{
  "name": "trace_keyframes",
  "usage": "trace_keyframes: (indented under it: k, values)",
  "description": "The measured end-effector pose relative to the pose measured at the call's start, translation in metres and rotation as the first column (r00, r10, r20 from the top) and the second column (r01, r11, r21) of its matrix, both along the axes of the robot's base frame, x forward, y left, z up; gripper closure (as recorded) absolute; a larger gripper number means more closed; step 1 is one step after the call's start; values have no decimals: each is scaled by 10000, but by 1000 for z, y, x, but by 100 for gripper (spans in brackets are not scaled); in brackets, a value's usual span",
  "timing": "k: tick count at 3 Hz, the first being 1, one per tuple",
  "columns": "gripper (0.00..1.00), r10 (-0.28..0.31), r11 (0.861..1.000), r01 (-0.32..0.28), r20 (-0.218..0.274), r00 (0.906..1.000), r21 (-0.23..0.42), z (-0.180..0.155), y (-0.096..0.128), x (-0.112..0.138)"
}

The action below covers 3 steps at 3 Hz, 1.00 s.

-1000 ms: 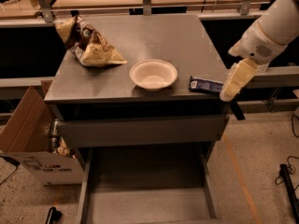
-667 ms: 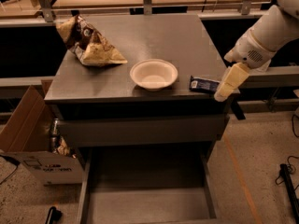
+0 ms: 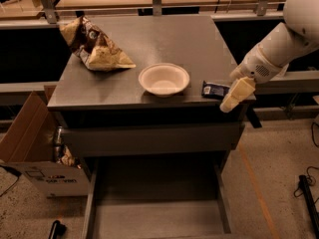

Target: Place rxbar blueberry into middle drawer

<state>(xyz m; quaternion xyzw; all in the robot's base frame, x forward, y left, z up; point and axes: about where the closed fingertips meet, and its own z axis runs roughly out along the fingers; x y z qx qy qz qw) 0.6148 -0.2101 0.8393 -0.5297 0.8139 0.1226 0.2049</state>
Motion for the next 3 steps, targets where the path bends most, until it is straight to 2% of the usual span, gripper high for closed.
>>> trace_keyframes:
  k: [1, 2, 3]
  values:
    - [44, -32, 9998, 30, 124, 9999, 175, -5, 4, 1]
    - [73, 13, 9991, -28, 349, 9994, 434, -6, 8, 0]
    - [96, 18, 9968, -65, 579, 9983, 796, -2, 11, -1]
